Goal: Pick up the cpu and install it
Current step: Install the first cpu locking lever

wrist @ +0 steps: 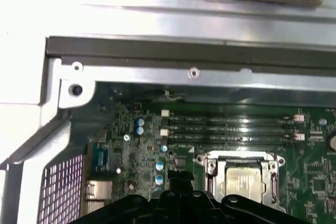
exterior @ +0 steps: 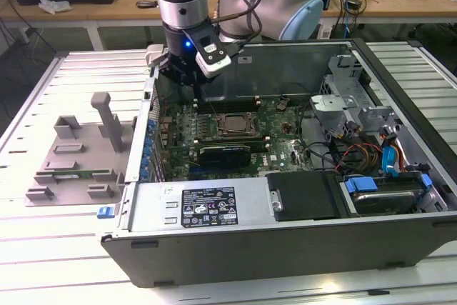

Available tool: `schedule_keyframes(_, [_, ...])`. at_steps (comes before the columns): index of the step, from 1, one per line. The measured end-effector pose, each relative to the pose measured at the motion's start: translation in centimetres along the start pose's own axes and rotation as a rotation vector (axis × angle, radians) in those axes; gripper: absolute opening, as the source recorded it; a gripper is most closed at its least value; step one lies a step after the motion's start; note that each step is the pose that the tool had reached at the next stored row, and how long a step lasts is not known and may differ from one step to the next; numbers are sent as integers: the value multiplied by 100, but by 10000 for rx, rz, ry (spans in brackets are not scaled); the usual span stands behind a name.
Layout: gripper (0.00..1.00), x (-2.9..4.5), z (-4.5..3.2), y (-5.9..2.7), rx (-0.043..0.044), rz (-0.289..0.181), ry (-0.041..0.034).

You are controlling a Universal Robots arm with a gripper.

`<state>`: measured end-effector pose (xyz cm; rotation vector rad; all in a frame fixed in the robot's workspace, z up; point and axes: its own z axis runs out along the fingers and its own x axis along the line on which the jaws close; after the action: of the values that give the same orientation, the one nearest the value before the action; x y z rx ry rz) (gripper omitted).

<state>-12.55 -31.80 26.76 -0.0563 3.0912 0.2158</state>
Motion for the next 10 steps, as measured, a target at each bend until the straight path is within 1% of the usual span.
schedule_keyframes(1, [11,1,2,0,-141,6,-11])
schedule_keyframes(2, [11,1,4,-1,-227,9,-15])
schedule_keyframes(3, [11,2,12,-2,-355,14,-19])
schedule_keyframes(4, [11,2,19,-3,-419,16,-22])
schedule_keyframes(7, [11,4,61,-8,-529,21,-26])
schedule_keyframes(9, [11,2,93,-13,-620,24,-29])
schedule_keyframes(10, [11,-8,101,-14,-633,26,-30])
